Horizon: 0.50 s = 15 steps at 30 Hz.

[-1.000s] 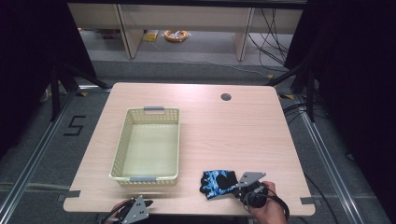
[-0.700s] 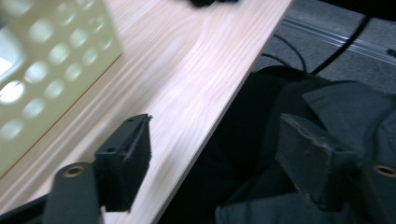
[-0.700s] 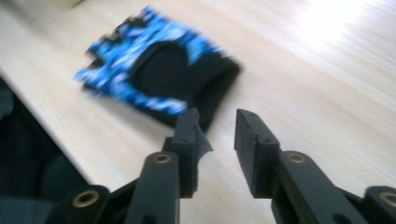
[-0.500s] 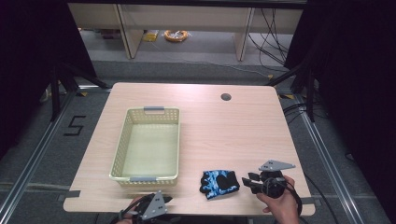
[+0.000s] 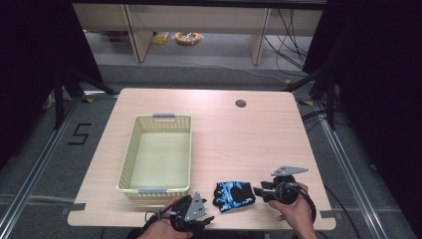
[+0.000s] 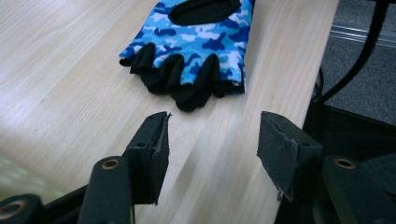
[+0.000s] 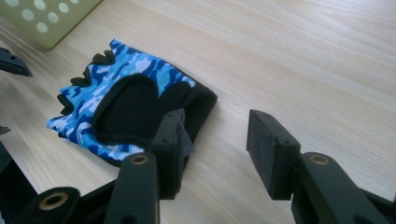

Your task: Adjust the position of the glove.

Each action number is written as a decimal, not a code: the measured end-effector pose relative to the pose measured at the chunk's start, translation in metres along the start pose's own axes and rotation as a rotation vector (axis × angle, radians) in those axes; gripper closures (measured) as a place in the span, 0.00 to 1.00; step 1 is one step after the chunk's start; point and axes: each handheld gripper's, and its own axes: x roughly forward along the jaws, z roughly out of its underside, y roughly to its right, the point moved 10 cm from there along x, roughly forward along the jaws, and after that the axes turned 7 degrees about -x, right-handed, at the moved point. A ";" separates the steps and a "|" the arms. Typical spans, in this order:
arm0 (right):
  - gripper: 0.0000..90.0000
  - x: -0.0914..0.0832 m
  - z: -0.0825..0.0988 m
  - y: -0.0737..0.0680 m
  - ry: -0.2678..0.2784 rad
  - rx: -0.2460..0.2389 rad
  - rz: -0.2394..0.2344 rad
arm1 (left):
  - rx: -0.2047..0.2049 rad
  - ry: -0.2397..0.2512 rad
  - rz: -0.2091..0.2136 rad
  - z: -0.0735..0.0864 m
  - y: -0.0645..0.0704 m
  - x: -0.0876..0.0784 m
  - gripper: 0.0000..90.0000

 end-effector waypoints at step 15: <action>0.64 0.011 0.000 -0.002 0.018 0.028 -0.028 | 0.012 -0.043 -0.045 -0.015 -0.004 0.027 0.51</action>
